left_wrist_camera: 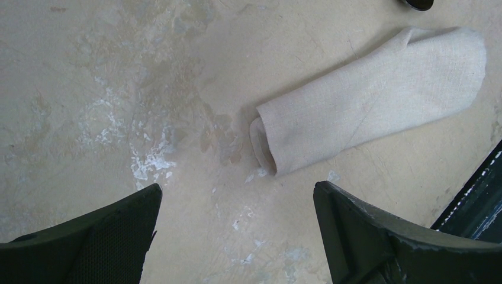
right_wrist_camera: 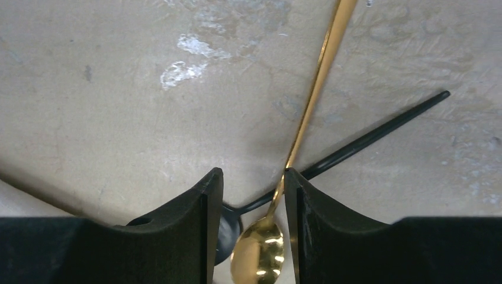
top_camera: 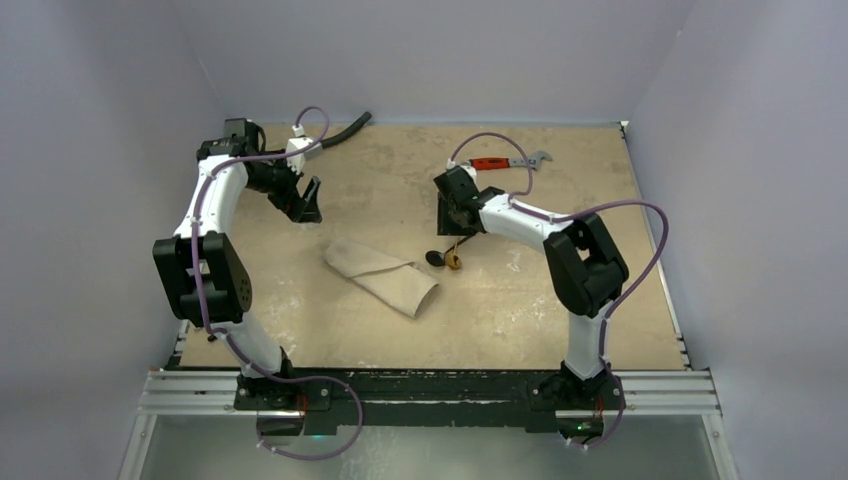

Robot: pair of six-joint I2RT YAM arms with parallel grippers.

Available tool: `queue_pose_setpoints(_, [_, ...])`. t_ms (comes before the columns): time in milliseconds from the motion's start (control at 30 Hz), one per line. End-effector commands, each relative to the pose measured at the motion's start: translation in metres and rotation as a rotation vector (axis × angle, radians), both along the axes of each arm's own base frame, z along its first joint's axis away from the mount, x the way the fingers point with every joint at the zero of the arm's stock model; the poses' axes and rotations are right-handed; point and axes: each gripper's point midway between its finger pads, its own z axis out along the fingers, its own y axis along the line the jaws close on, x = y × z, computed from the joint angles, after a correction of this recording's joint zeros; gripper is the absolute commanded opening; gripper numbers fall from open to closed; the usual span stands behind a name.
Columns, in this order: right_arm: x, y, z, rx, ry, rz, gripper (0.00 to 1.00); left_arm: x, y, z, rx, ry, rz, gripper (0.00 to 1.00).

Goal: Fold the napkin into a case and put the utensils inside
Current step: Pick up the spoon from the center of the board.

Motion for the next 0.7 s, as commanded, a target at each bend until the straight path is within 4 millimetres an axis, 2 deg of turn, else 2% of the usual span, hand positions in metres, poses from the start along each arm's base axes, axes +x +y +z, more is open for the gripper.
queue_pose_setpoints(0, [0.002,-0.021,-0.003,-0.084,-0.002,-0.032,0.47,-0.002,0.001,0.015,0.008,-0.051,-0.007,0.99])
queue_pose_setpoints(433, [0.005,-0.026,-0.029,-0.063,0.031,-0.038,0.45,0.000,0.006,0.015,0.030,-0.054,0.003,0.99])
queue_pose_setpoints(533, [0.006,-0.026,-0.034,-0.068,0.034,-0.037,0.35,0.001,0.007,0.015,0.038,-0.061,0.010,0.99])
queue_pose_setpoints(667, [0.008,-0.025,-0.033,-0.065,0.027,-0.035,0.15,0.002,0.009,0.017,0.048,-0.069,0.014,0.99])
